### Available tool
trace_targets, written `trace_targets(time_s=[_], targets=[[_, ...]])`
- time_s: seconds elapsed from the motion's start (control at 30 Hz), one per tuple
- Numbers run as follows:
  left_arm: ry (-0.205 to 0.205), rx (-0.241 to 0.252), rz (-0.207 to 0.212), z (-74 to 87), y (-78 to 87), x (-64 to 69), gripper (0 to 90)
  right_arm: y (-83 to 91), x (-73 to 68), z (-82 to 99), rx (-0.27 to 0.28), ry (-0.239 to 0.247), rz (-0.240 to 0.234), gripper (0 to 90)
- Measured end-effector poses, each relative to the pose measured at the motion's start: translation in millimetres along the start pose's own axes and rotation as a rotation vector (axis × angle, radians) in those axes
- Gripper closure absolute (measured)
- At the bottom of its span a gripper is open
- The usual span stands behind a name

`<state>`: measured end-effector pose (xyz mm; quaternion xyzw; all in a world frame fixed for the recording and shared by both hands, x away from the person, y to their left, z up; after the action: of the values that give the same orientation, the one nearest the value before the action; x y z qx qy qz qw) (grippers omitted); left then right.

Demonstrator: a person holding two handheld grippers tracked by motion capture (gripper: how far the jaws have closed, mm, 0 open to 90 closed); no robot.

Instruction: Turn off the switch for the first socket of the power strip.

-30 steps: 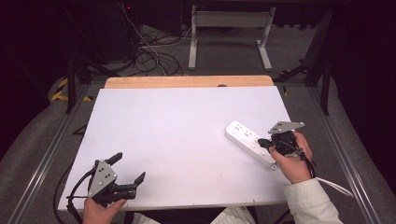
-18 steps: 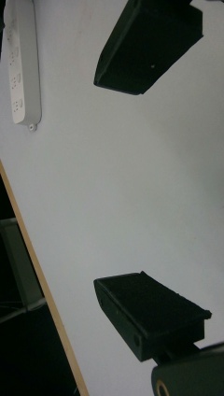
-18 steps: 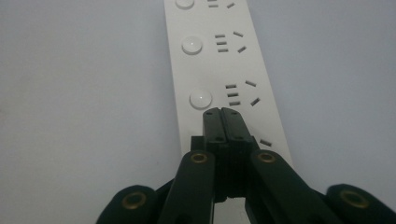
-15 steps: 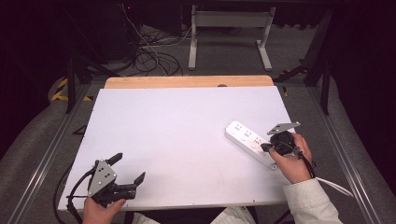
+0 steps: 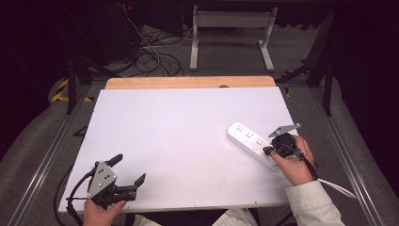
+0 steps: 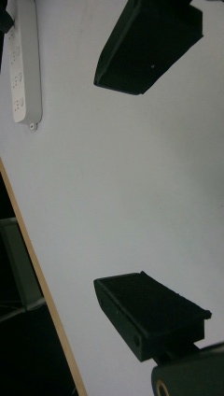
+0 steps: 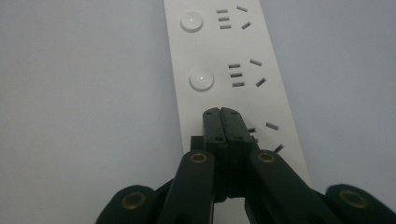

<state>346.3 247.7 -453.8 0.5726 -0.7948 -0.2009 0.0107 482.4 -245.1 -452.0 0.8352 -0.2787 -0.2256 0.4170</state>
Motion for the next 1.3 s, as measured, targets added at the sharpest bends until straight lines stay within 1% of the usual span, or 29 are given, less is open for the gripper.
trace_targets(time_s=[0.13,0.37,0.47,0.5,0.67,1.13,1.23,1.3], targets=[[0.001,-0.001,0.0,0.0,-0.1,-0.1,6.0,-0.4,-0.3,0.2,-0.002,0.001,0.0,90.0],[0.002,0.001,-0.001,-0.1,0.1,-0.1,6.0,-1.8,-2.9,0.0,-0.005,0.007,0.017,90.0],[0.003,-0.001,-0.001,0.1,0.4,-0.5,6.0,-3.0,-3.7,0.2,-0.011,0.012,0.025,90.0],[0.004,0.001,-0.001,0.0,0.5,-0.5,6.0,-4.1,-4.8,-0.2,-0.017,0.015,0.038,90.0],[0.003,0.003,-0.003,0.0,0.9,-0.6,6.0,-5.6,-5.9,-0.5,-0.024,0.011,0.046,90.0],[0.002,0.002,-0.005,0.1,1.2,-0.4,6.0,-5.9,-5.7,0.6,-0.019,-0.016,0.04,90.0],[0.007,0.0,-0.005,0.2,1.7,-0.2,6.0,-6.3,-6.5,0.1,-0.025,-0.014,0.046,90.0],[0.009,0.0,-0.004,0.2,1.7,-0.2,6.0,-7.2,-7.9,-1.0,-0.032,-0.016,0.061,90.0]])
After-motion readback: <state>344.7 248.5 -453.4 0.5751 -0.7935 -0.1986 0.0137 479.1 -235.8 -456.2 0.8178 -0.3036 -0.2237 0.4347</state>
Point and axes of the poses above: each handheld gripper's, and its own axes: y roughly backward along the jaws, z roughly out of its underside, x roughly to its right, the point moved 2 cm from there along -y, roughly forward along the jaws, and after that the axes turned 15 degrees about -z, right-handed, at the moved point
